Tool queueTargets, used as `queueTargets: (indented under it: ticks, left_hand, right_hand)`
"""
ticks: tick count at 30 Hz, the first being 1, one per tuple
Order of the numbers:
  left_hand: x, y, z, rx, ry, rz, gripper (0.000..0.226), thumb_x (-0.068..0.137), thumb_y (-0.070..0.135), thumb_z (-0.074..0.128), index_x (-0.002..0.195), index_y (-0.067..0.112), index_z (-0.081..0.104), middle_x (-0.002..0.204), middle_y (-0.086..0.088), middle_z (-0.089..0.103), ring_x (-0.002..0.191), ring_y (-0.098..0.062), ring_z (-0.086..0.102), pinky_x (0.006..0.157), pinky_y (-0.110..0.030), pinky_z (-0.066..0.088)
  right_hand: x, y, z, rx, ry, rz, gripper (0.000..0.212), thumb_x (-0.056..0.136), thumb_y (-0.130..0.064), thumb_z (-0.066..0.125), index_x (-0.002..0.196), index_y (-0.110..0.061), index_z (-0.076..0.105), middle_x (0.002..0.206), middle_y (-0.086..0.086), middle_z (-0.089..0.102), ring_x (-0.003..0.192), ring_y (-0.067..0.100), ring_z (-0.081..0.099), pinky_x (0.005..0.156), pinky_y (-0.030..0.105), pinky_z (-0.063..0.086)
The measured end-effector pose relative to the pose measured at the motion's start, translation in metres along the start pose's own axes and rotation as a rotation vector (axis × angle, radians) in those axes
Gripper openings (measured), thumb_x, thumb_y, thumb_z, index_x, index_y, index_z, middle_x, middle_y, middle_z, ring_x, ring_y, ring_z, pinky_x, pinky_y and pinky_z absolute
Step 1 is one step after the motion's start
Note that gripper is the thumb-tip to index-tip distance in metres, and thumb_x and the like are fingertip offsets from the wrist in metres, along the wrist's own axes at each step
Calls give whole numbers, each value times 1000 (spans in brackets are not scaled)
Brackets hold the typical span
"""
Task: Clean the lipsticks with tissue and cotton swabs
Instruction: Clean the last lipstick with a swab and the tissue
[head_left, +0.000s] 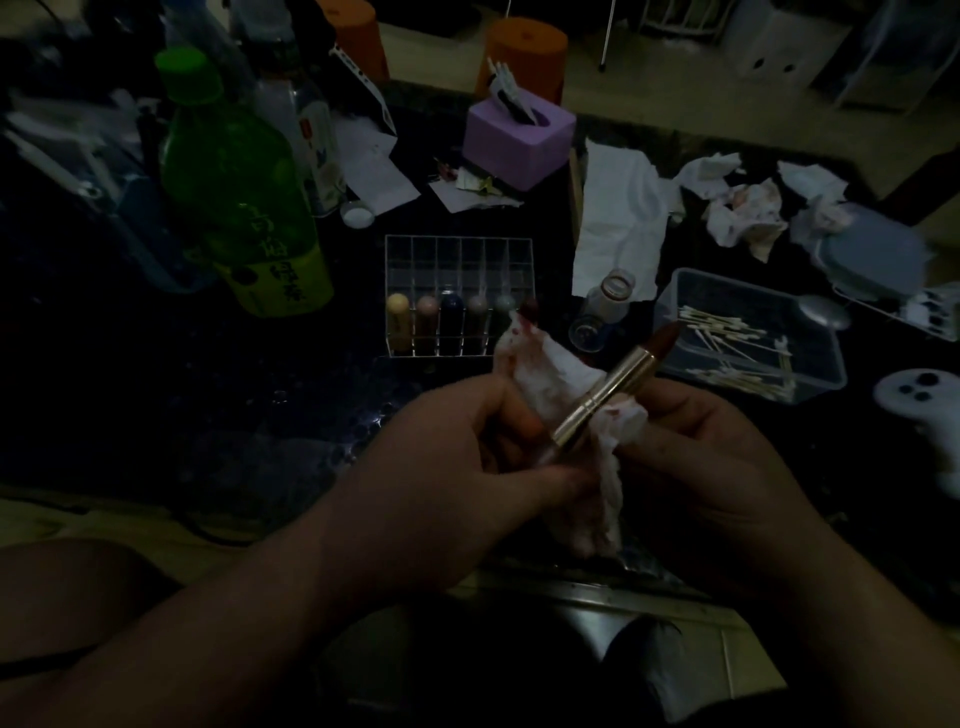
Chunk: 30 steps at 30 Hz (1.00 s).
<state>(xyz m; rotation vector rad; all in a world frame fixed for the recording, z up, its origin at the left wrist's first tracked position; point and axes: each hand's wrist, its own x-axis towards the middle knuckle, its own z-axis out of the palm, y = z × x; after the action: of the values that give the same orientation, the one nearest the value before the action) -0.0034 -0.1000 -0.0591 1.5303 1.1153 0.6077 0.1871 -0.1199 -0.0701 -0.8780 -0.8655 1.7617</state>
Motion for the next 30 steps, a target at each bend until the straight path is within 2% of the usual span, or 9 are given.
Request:
queueTargets:
  ticks: [4,7,10,13,15,18,22,27,30]
  left_hand:
    - [1,3,-6,-125,-215,-35,22,82,42,62,88,27,77,78,9,74,68,-1,64,62,-16,48]
    - [0,3,-5,-5,-85,19,3,83,32,74,83,29,74,79,10,75,70,-3,69,63,-18,52]
    - [1,-4,-2,36,9,-4,19,72,32,84,78,23,67,78,6,74,69,-8,70,63,-24,58]
    - [3,-3,-8,-122,-231,-130,32,80,52,72,92,22,72,93,1,76,87,-17,72,79,-38,60]
    - [3,2,-14,-218,-356,-186,30,93,44,61,101,18,75,99,-3,76,91,-19,71,82,-37,56]
    - [3,4,-12,-65,-248,-63,20,84,35,67,93,19,76,90,3,77,83,-10,73,80,-30,59]
    - [1,0,-6,1,-12,16,25,67,32,86,76,23,64,68,7,70,59,-3,61,55,-20,50]
    - [2,0,-11,-225,-315,-81,31,88,35,60,103,11,73,100,-3,76,91,-14,72,79,-26,57]
    - [4,2,-13,-132,-301,-67,23,90,33,64,99,16,77,98,1,78,96,-16,73,88,-32,58]
  right_hand:
    - [1,-2,-4,10,39,-7,52,79,-23,80,115,10,62,95,33,64,76,39,66,67,39,54]
    - [1,0,-5,-15,64,-39,55,75,-27,83,113,7,65,105,30,66,91,38,67,78,43,54]
    - [1,-1,-4,-94,70,-54,46,75,-30,83,107,0,70,102,27,70,90,36,69,80,42,56]
    - [0,-4,-3,-142,77,-41,46,71,-37,84,102,-4,73,93,20,72,82,27,70,73,34,55]
    - [0,-5,-5,-156,78,-47,50,72,-37,84,103,-1,71,96,22,71,86,30,69,78,38,55]
    - [-1,-6,-6,-183,93,-53,57,70,-40,85,107,2,70,101,25,71,92,34,69,81,38,55]
    - [-2,-4,-5,-195,113,-79,48,72,-41,83,101,-4,73,98,23,72,89,35,69,81,40,56]
    - [-2,-8,-3,-184,107,-90,47,70,-41,84,100,-5,74,99,21,73,91,32,71,79,35,56]
    - [-3,-8,-2,-218,99,-103,48,71,-42,83,98,-3,73,94,20,73,87,30,71,78,34,56]
